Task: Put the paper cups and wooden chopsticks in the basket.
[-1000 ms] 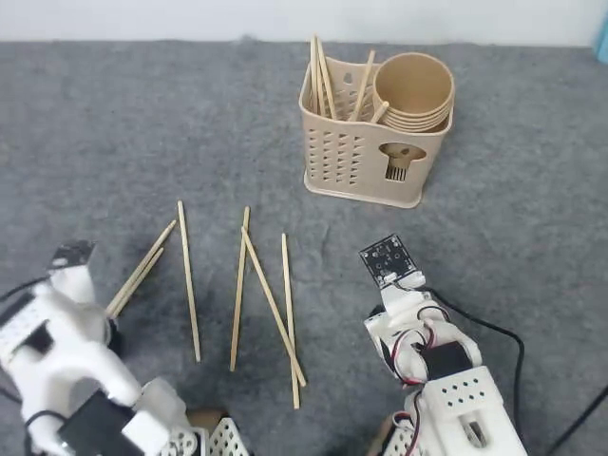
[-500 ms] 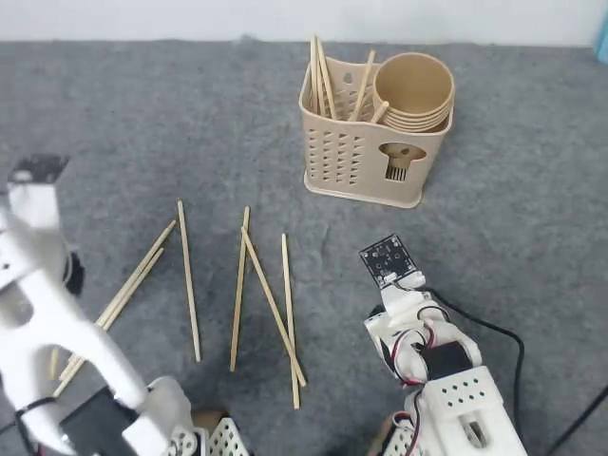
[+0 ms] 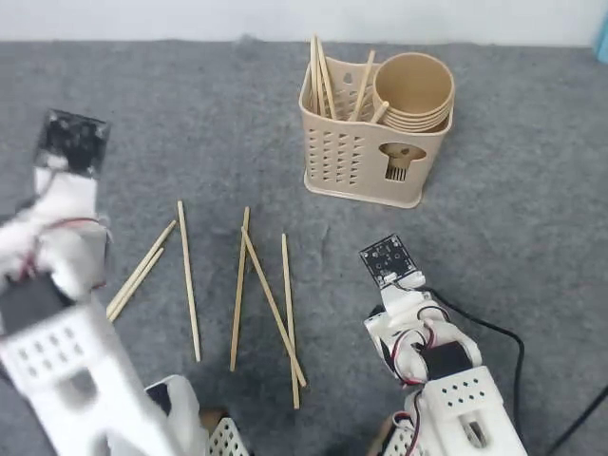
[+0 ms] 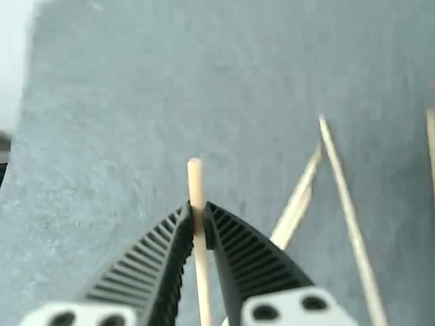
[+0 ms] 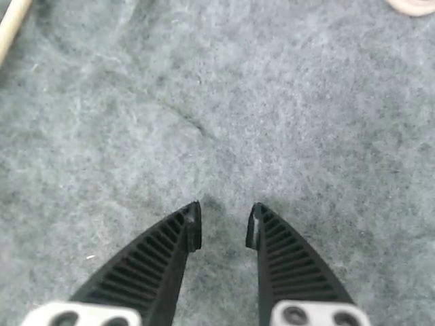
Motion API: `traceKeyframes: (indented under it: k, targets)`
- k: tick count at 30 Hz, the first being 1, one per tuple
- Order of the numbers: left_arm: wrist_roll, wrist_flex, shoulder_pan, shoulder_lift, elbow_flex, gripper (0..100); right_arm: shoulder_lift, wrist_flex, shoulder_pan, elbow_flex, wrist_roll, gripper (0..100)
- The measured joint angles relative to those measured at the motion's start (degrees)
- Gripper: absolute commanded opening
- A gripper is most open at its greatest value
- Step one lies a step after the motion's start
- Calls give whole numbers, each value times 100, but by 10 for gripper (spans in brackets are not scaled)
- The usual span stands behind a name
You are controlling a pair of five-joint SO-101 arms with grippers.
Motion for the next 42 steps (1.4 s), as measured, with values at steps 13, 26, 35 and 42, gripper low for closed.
traceKeyframes:
  k: [13, 26, 35, 42]
  targets:
    - [2708, -2330, -132, -2505, 3771, 13, 0, 0, 0, 0, 0, 122]
    - [3684, -3648, -905, -3420, 5099, 13, 0, 721, -1090, -2242, -53, 122]
    - [3701, -3182, -923, -4844, 5512, 13, 1143, -563, -2664, -2365, -510, 127]
    - [3719, -2875, -923, -5442, 5635, 13, 3912, -1574, -2760, -3569, -510, 127]
